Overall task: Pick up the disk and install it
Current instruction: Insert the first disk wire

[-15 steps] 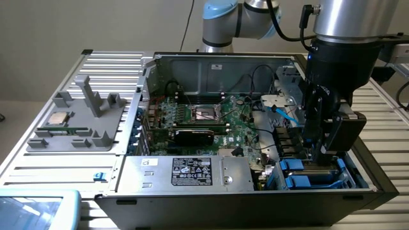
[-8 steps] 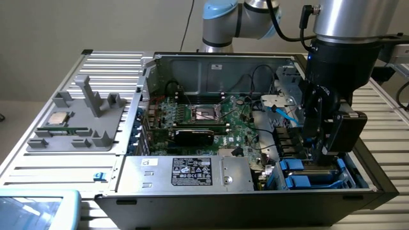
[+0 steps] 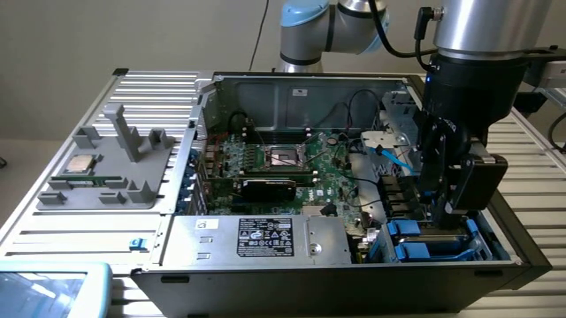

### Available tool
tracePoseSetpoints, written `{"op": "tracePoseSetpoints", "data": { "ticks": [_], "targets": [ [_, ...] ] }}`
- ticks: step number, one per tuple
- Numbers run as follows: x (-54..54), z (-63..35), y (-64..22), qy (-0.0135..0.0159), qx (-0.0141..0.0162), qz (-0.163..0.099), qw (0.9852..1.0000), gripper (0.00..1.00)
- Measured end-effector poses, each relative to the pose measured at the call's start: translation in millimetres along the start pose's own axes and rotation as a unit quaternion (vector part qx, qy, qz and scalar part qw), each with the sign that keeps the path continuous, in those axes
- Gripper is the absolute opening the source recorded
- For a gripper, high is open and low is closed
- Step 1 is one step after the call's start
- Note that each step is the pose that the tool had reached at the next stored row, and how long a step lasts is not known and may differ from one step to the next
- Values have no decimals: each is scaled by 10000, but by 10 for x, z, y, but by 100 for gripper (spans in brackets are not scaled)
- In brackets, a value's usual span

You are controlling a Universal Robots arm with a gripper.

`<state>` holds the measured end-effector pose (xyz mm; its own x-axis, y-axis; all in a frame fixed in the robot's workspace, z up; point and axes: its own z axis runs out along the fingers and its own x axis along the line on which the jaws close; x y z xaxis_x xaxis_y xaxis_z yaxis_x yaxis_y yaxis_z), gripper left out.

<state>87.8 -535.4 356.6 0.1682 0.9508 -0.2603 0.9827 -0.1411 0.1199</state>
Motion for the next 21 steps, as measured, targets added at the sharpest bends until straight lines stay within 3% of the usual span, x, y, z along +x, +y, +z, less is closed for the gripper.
{"op": "tracePoseSetpoints", "data": {
  "ticks": [2,6,13,16,17,19,20,21],
  "targets": [
    [0,0,0,0,0,0,10000,58],
    [0,0,0,8,2,1,10000,58],
    [6,-1,-1,76,13,6,10000,58],
    [9,-1,-1,96,16,8,10000,56],
    [10,-1,-2,100,17,8,9999,48],
    [11,-3,-2,107,18,9,9999,48],
    [10,-4,-2,116,20,9,9999,48],
    [11,-5,-1,148,26,11,9999,48]
  ]
}}
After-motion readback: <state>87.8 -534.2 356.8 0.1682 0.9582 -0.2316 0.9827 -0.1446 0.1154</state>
